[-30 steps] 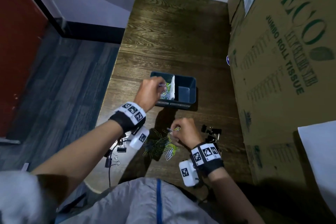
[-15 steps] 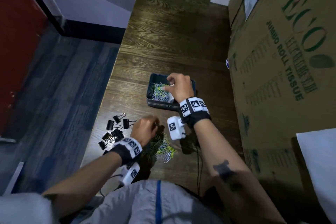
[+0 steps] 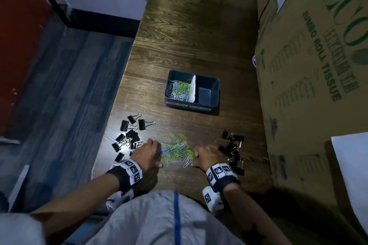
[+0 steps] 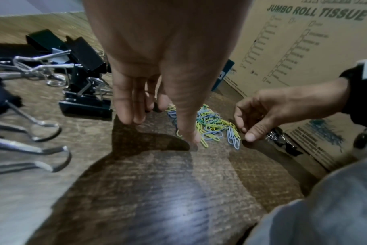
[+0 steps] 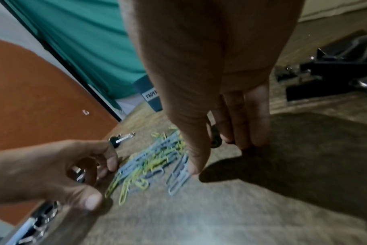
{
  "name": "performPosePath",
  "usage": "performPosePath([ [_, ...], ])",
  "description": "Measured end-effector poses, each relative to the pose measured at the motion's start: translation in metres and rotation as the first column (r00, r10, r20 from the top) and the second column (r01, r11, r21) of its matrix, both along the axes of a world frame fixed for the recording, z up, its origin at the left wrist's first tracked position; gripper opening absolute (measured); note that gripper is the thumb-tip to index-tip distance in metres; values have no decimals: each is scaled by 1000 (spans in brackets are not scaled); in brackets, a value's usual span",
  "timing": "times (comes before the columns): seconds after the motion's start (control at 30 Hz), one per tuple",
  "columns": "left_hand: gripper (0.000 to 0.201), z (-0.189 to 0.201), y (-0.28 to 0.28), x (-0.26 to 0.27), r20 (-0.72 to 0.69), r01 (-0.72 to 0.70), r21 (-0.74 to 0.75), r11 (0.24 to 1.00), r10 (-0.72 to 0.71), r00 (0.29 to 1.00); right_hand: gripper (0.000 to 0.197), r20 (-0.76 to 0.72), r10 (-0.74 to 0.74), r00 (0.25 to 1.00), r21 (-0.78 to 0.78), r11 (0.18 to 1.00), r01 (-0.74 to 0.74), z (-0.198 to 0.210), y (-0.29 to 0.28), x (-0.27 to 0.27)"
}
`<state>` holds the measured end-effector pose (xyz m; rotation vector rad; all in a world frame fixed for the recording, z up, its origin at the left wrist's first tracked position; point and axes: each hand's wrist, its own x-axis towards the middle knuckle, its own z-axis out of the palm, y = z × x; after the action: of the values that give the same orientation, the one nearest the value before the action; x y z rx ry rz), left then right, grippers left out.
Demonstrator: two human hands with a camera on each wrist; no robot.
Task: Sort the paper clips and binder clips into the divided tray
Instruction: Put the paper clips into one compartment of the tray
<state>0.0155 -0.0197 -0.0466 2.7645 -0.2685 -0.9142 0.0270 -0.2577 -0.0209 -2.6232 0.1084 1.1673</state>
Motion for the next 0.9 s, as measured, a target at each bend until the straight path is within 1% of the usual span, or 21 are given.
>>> performPosePath([
  [0.03, 70, -1, 0, -1, -16, 2, 3, 1000, -2, 1000, 31, -10, 3, 1000, -17, 1000, -4, -2, 2, -4],
  [0.1, 60, -3, -2, -1, -43, 4, -29, 1000, -5, 999, 27, -8, 39, 999, -12, 999, -39, -8, 8, -10],
  [0.17, 43, -4, -7, 3, -54, -11, -91, 996, 6, 999, 16, 32, 77, 997, -8, 997, -77, -13, 18, -11],
  [0.2, 32, -4, -11, 5, -51, -18, -119, 993, 12, 999, 13, 63, 94, 994, -13, 996, -93, -15, 22, -10],
  [0.27, 15, -2, -20, 9, -32, -36, -139, 990, 32, 999, 18, 120, 105, 987, -4, 994, -106, -17, 31, -6],
  [0.3, 11, -1, -23, 10, -26, -64, -146, 987, 61, 998, 18, 130, 93, 987, 16, 995, -96, -15, 34, -4],
  [0.37, 9, 2, -26, 12, -6, -120, -188, 975, 121, 993, 16, 139, 59, 989, 55, 996, -67, -13, 38, 2],
  [0.43, 10, 4, -23, 11, 38, -120, -232, 965, 132, 991, 17, 143, 14, 990, 70, 997, -24, -16, 34, 5],
  [0.47, 13, 4, -20, 9, 71, -101, -240, 966, 121, 990, 23, 148, -11, 989, 80, 997, -1, -18, 30, 5],
  [0.5, 19, 4, -17, 8, 104, -79, -236, 968, 106, 989, 34, 154, -32, 987, 96, 995, 17, -19, 25, 4],
  [0.53, 30, 3, -14, 7, 131, -57, -220, 974, 88, 987, 49, 157, -39, 987, 112, 993, 21, -21, 19, 2],
  [0.57, 45, 1, -12, 7, 142, -33, -194, 981, 61, 988, 69, 152, -25, 988, 120, 993, 7, -22, 14, -1],
  [0.63, 83, -4, -10, 7, 120, 26, -139, 990, -9, 993, 114, 121, 34, 992, 97, 994, -46, -25, 8, -6],
  [0.67, 99, -6, -11, 7, 95, 58, -109, 992, -48, 994, 128, 107, 71, 992, 71, 994, -78, -25, 8, -7],
  [0.7, 110, -8, -14, 9, 77, 97, -75, 992, -91, 993, 134, 106, 110, 988, 43, 992, -115, -25, 11, -8],
  [0.77, 120, -11, -22, 12, 59, 174, -12, 985, -173, 983, 135, 126, 178, 976, -6, 984, -179, -23, 21, -5],
  [0.83, 121, -11, -31, 18, 61, 218, 16, 976, -218, 974, 127, 143, 202, 969, -28, 979, -200, -24, 30, 1],
  [0.9, 114, -10, -37, 24, 51, 217, 13, 976, -217, 975, 114, 164, 197, 967, -16, 980, -197, -24, 34, 9],
])
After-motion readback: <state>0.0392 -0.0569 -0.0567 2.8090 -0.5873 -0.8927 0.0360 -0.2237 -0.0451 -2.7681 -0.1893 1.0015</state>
